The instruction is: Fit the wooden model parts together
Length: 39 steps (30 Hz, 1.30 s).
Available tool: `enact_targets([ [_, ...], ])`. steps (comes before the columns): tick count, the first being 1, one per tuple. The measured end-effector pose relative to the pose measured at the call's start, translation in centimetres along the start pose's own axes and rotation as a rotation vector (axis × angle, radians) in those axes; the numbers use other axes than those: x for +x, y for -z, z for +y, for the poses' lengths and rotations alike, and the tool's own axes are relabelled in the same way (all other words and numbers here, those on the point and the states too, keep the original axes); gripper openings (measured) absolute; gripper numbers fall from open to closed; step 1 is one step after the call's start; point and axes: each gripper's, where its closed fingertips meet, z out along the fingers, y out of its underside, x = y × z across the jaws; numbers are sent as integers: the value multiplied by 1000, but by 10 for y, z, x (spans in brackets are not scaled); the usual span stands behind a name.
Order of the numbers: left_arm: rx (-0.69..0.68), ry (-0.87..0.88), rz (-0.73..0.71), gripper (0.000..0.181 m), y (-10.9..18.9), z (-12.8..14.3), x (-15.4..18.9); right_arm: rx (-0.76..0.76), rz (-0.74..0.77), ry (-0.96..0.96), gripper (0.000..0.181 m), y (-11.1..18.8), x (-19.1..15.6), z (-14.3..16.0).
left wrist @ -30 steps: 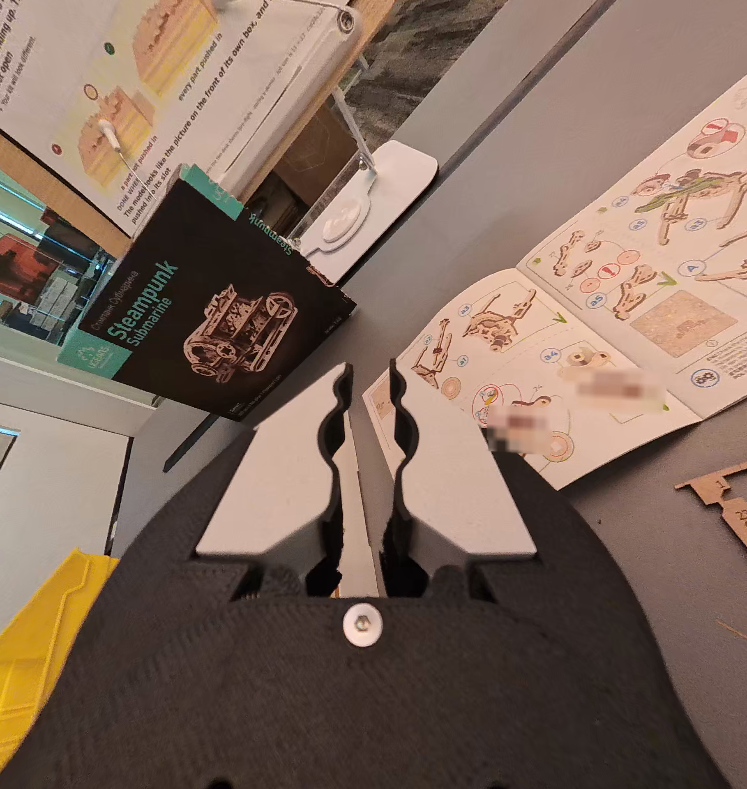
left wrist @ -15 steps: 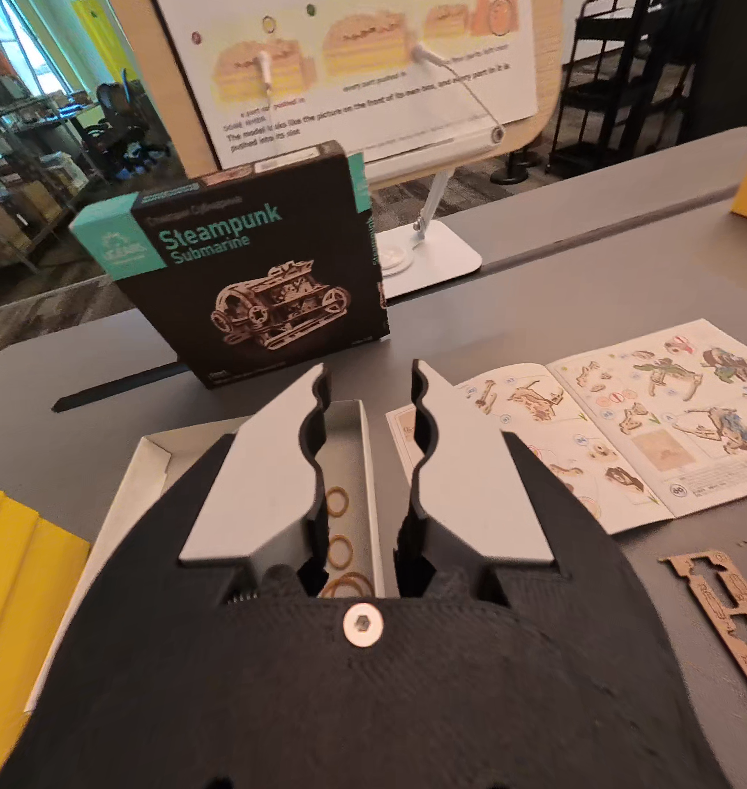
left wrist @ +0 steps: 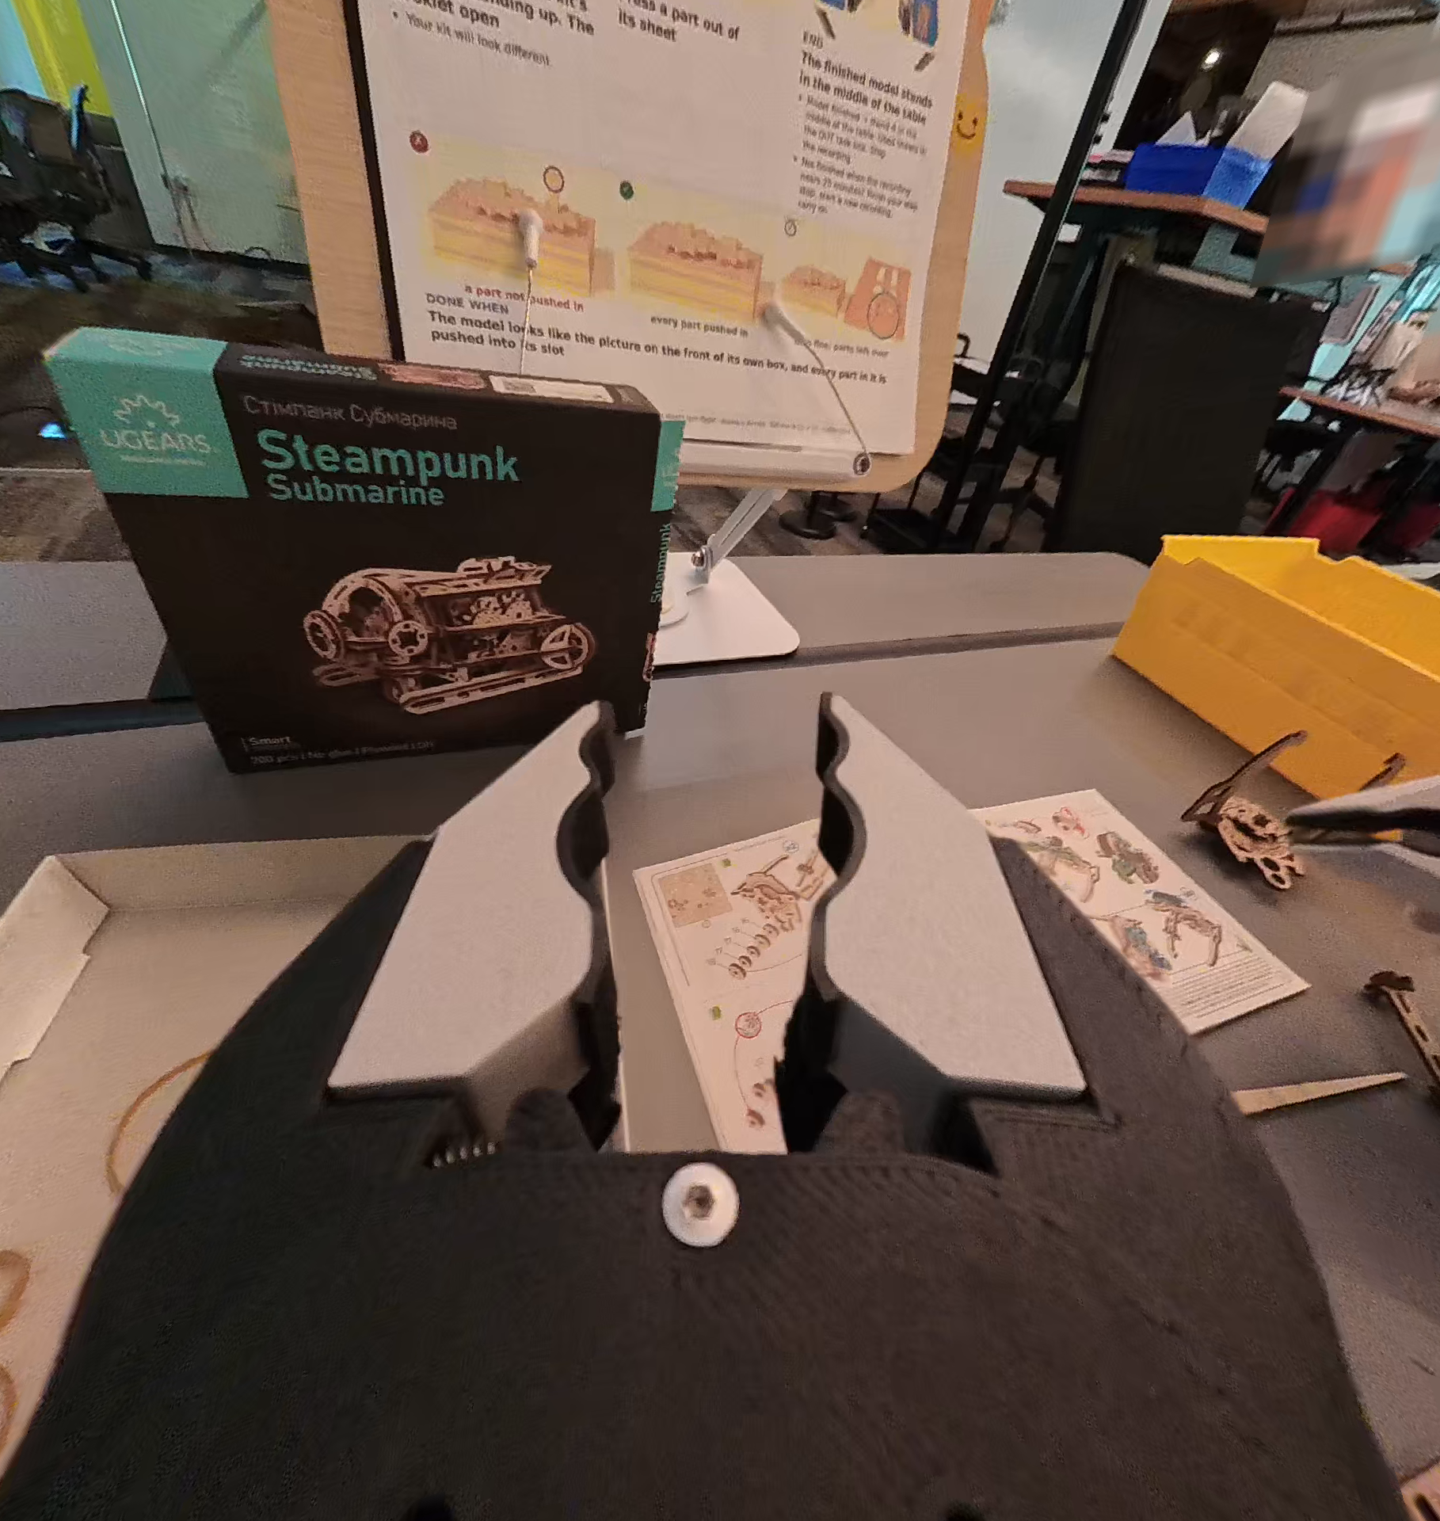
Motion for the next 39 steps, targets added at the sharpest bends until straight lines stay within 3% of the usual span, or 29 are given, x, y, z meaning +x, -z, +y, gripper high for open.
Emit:
enact_targets([
  [2, 4, 20, 15, 47, 0, -1, 1, 40, -86, -10, 8, 0, -16, -8],
  [6, 2, 43, 24, 44, -1, 2, 0, 195, -693, -94, 7, 33, -120, -49],
  [10, -19, 65, 53, 43, -5, 8, 5, 41, -981, 27, 9, 48, -204, -35],
  [14, -33, 56, 64, 42, -6, 11, 8, -77, -1178, 59, 26, 69, -245, -20],
  [21, -46, 43, 71, 40, -8, 14, 12, -101, -1188, 113, 38, 68, -265, -13],
  [27, -46, 59, 73, 40, -8, 14, 10, -51, -1085, 185, 23, 54, -264, -14],
  [39, -59, 54, 76, 39, -10, 17, 12, 6, -928, 226, 33, 33, -254, -22],
])
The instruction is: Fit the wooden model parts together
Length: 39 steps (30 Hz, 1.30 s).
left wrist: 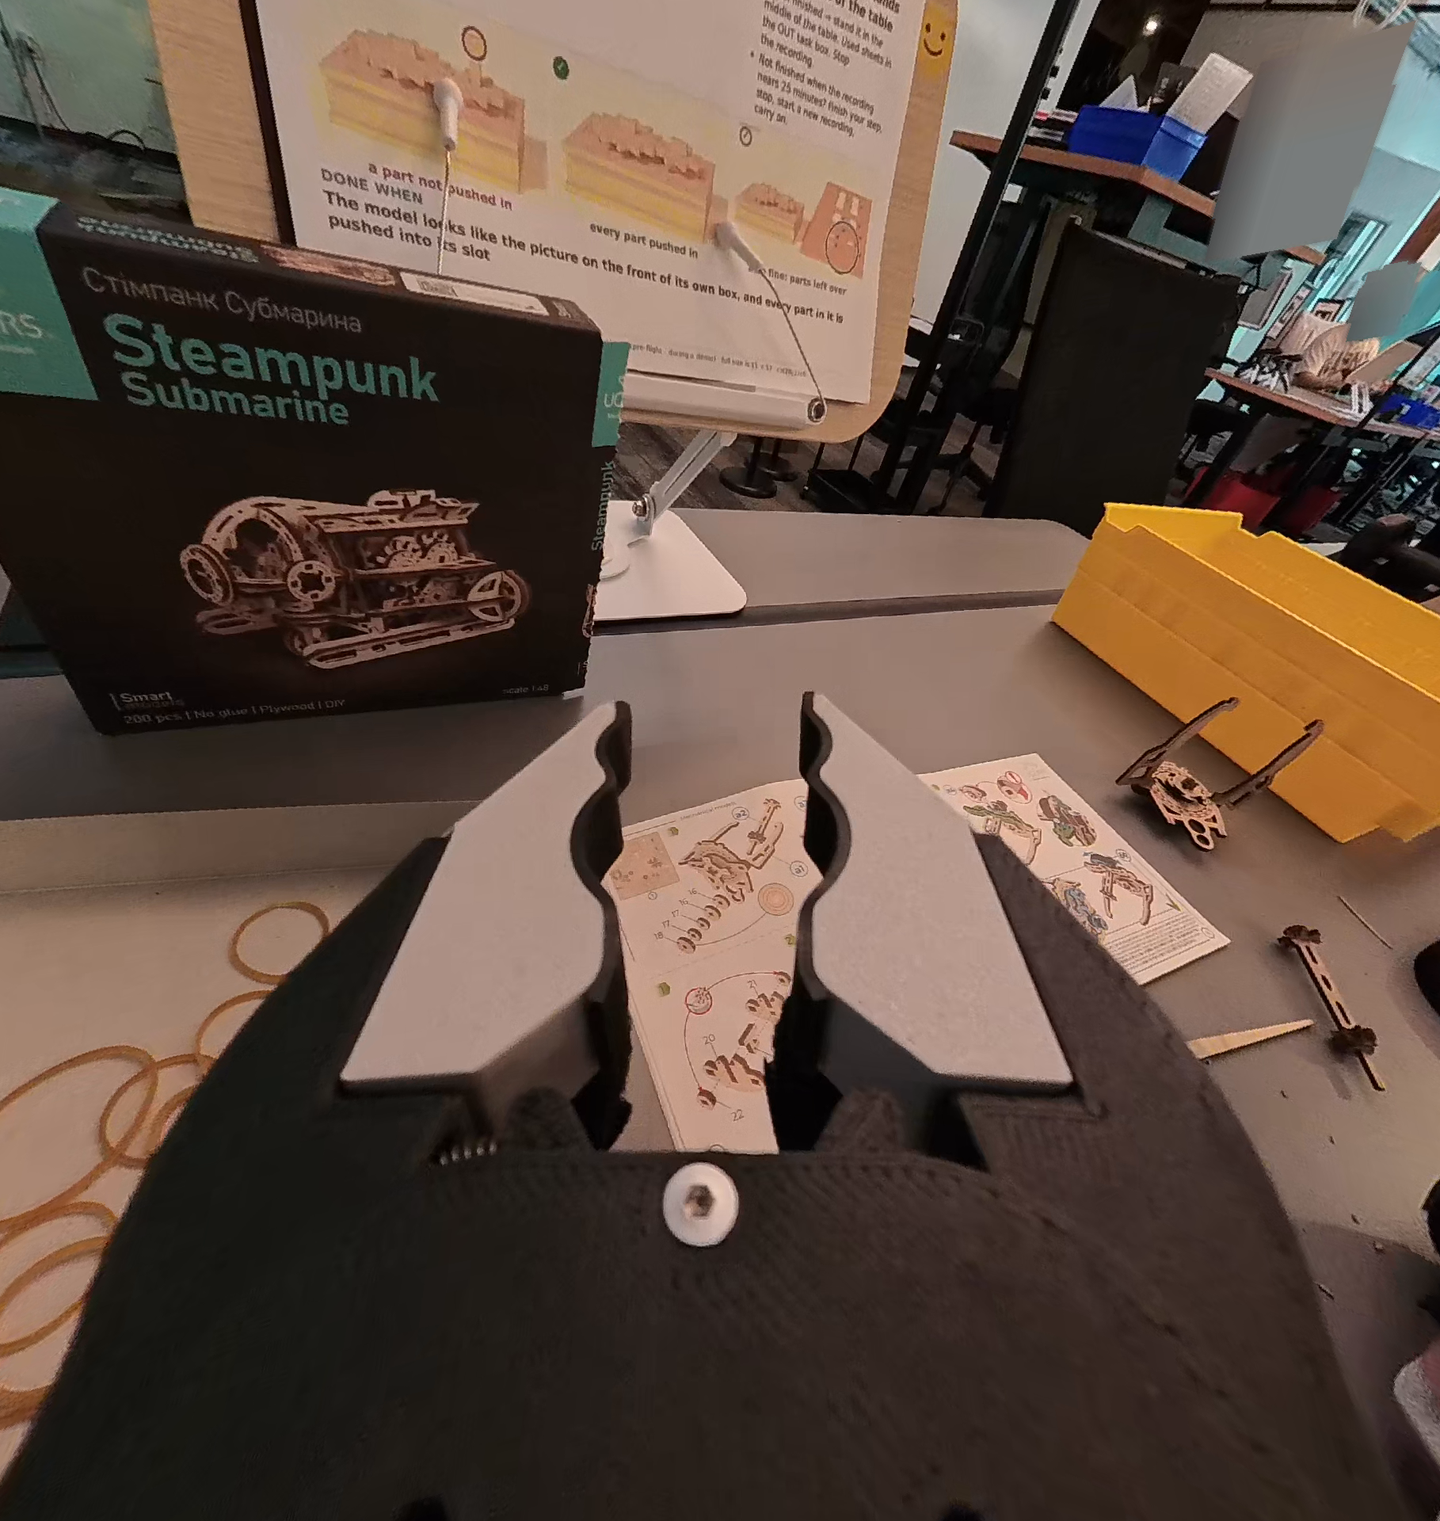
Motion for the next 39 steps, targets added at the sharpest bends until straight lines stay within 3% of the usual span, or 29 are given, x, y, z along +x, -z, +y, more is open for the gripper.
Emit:
enact_targets([
  [5, -2, -28, -42, 42, 1, 0, -2, 168, 99, 9, 27, 28, 18, -26],
  [8, 24, -100, -108, 43, 4, -6, -8, 317, 294, -53, 27, 66, 55, -40],
  [11, 36, -191, -194, 44, 8, -10, -14, 381, 531, -123, 26, 109, 97, -33],
  [14, 29, -288, -293, 47, 11, -11, -22, 314, 754, -182, 14, 143, 130, -5],
  [19, -35, -442, -496, 50, 18, -10, -44, 73, 931, -108, 12, 167, 152, 32],
  [23, -43, -395, -464, 50, 15, -5, -43, -37, 1000, -38, 9, 180, 156, 43],
  [27, -58, -405, -466, 49, 13, -2, -44, 16, 974, -98, 7, 178, 156, 42],
  [39, -56, -310, -415, 47, 11, 3, -45, -8, 985, -168, 7, 169, 159, 52],
])
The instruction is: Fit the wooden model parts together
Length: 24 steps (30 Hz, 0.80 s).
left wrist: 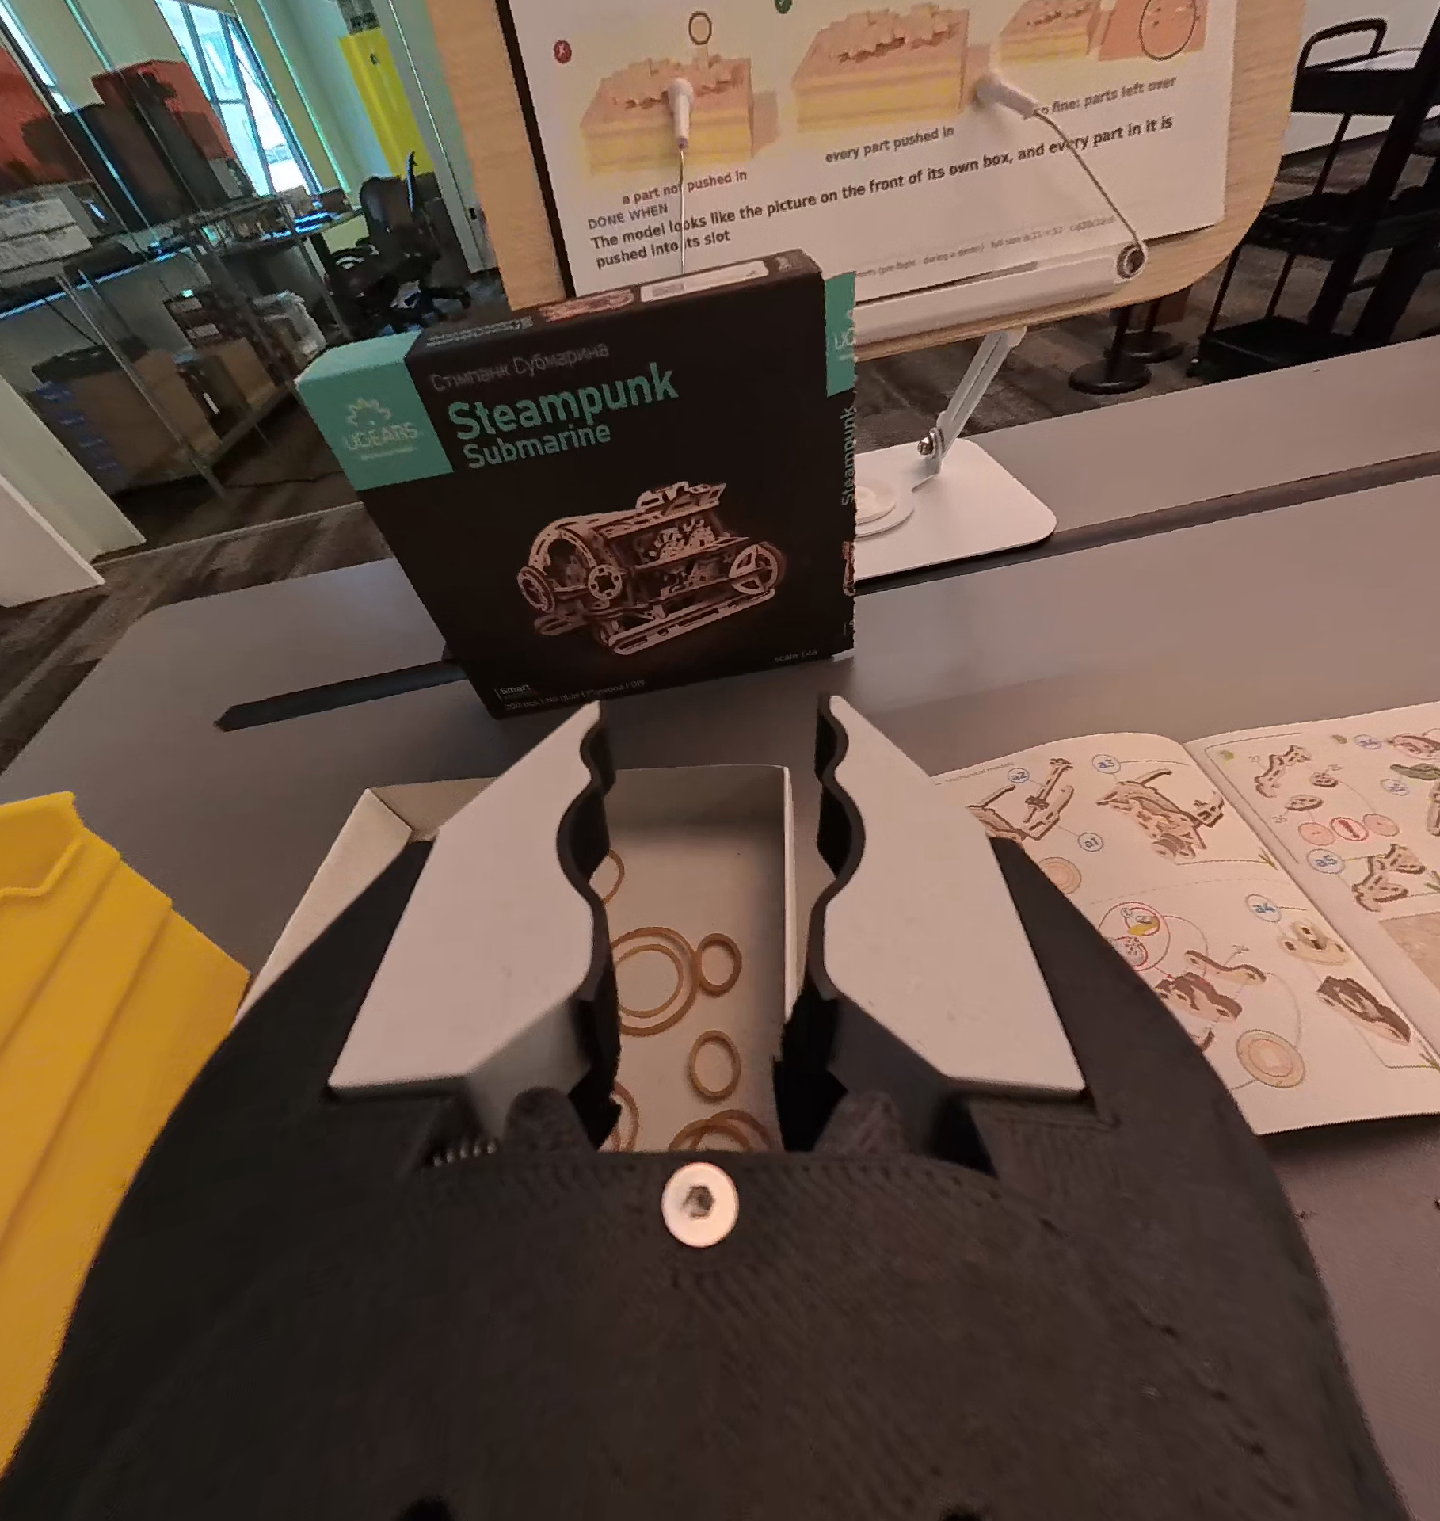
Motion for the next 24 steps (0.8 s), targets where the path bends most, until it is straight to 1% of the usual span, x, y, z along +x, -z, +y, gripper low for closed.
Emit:
enact_targets([
  [12, 0, 40, 32, 46, -1, 1, 3, 0, 32, -192, 7, 3, 21, 9],
  [14, 0, 40, 34, 46, -1, 1, 3, 6, 26, -209, 6, 3, 22, 8],
  [16, 0, 40, 36, 45, -1, 1, 4, 6, 19, -222, 0, 3, 21, 8],
  [24, 2, 41, 44, 45, -1, 1, 5, 22, 41, -251, 0, 5, 27, 7],
])
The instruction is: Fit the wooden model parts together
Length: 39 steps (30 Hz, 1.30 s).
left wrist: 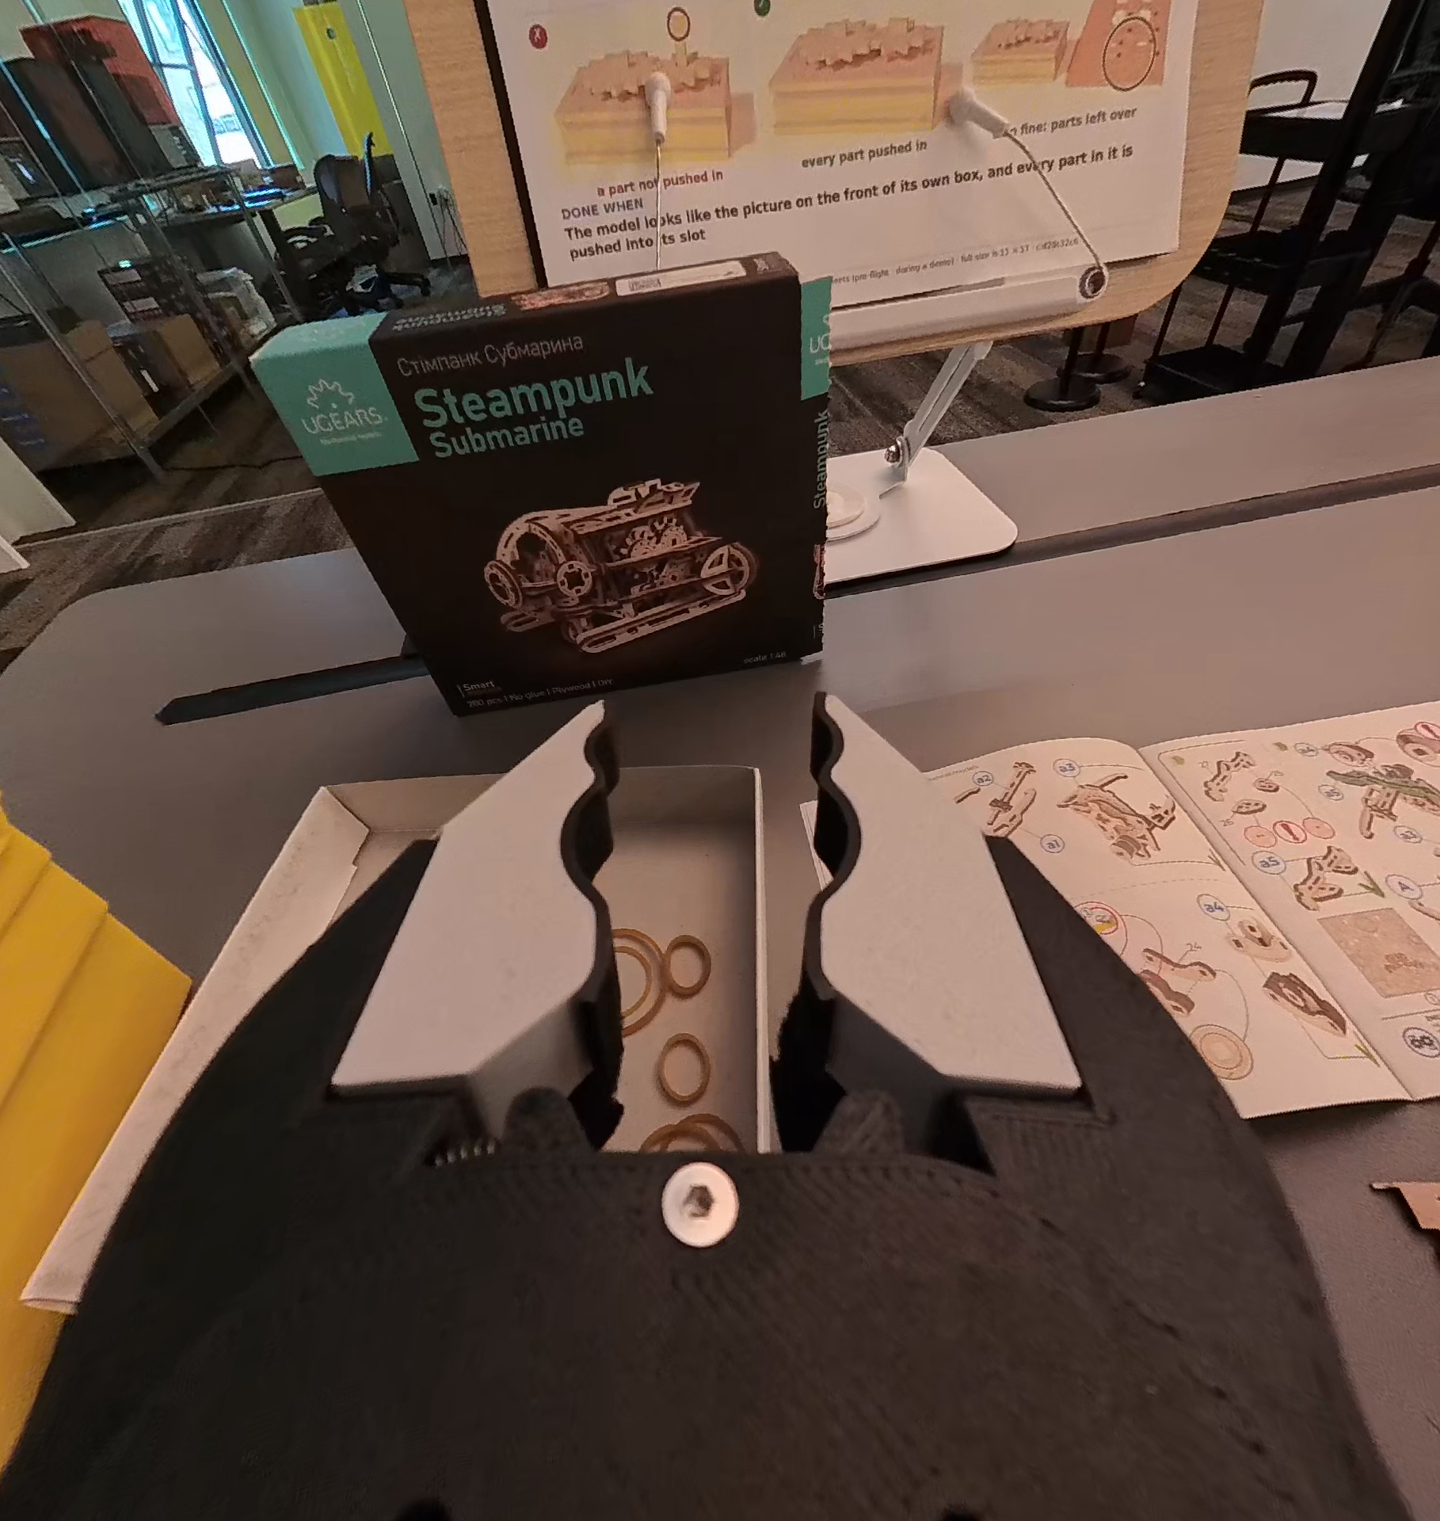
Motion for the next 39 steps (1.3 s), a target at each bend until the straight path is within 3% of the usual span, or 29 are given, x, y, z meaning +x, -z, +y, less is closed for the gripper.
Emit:
enact_targets([
  [3, 0, 0, 1, 45, 0, 0, 0, 11, 12, -2, 1, 1, 3, -2],
  [9, 1, 0, 6, 44, 0, 0, 1, 43, 77, 6, 26, 4, 13, -7],
  [11, -2, -1, 6, 44, 0, 0, 1, 46, 69, 4, 22, 5, 12, -8],
  [12, -2, -1, 7, 44, -1, 0, 2, 35, 42, -1, 5, 4, 8, -6],
  [13, -2, -2, 8, 44, -1, 0, 2, 23, 9, -8, 0, 4, 4, -5],
  [15, -1, -3, 9, 44, 0, 0, 2, 9, 2, -22, 0, 1, 2, -1],
  [18, -1, -4, 10, 44, 0, 0, 2, 23, 20, -4, 16, 1, 4, -4],
  [20, -2, -2, 12, 43, -1, 0, 3, 20, 13, 14, 12, 1, 2, -4],
  [21, -3, -2, 12, 43, -1, 0, 3, 3, -9, 19, 0, 1, -2, -2],
  [39, 4, -10, 21, 43, 0, -1, 6, 59, 15, -40, 3, 6, 7, -10],
])
